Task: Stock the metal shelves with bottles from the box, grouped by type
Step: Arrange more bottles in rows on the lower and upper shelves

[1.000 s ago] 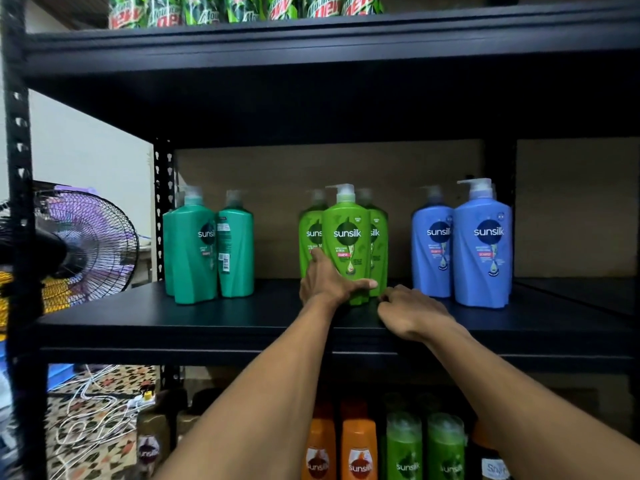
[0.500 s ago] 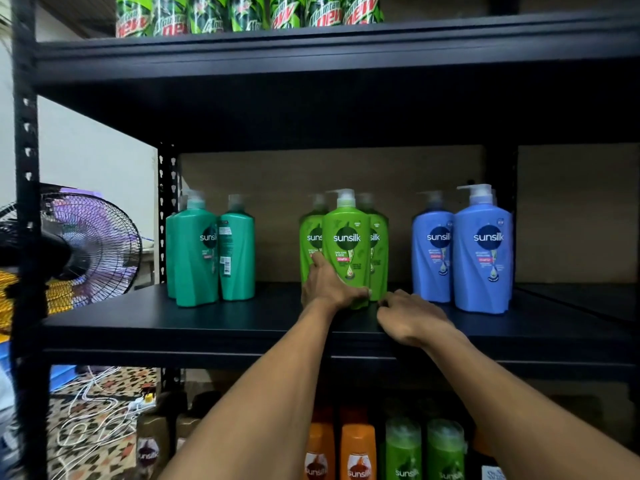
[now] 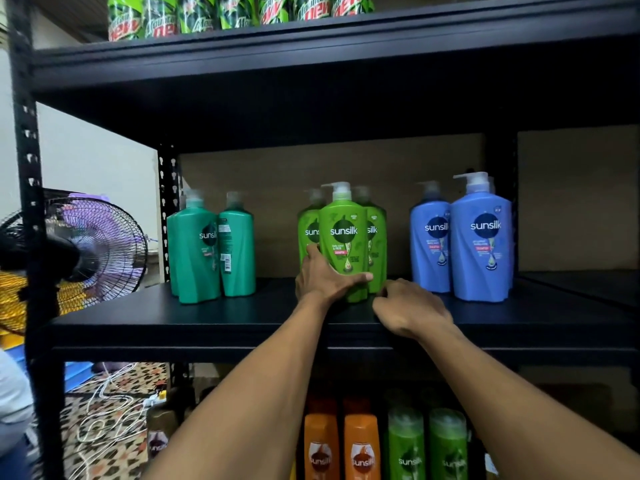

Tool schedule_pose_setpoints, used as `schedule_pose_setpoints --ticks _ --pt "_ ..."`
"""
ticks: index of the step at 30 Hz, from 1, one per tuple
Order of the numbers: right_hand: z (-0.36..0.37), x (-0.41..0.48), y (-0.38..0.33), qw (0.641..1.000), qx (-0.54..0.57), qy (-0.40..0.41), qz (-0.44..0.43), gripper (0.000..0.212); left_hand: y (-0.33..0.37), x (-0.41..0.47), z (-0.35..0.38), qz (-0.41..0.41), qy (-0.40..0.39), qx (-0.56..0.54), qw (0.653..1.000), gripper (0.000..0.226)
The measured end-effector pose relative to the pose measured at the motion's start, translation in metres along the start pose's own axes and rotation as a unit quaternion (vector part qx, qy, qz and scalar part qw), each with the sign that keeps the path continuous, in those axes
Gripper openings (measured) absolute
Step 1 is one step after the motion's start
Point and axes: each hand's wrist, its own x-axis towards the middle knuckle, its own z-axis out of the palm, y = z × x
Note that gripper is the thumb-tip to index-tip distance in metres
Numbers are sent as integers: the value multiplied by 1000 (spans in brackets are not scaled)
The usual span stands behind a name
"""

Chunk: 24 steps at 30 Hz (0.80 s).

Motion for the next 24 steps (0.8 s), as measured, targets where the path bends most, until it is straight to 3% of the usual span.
schedule_pose_setpoints --ticks 2,9,16,20,24 --pt "-2 -6 -3 999 8 42 20 38 0 -1 0 1 0 13 1000 110" --pt "-3 -7 -3 997 4 68 26 41 -1 5 5 -4 -11 26 1000 100" --pt "0 -14 -5 994 -10 105 0 37 -1 0 0 -9 -42 -25 999 119" --pt "-1 -23 -9 992 -8 107 -61 28 -19 -10 -31 55 -58 -1 997 113" --pt "9 -27 -29 991 -1 77 -107 22 -68 -13 -99 137 8 27 990 93"
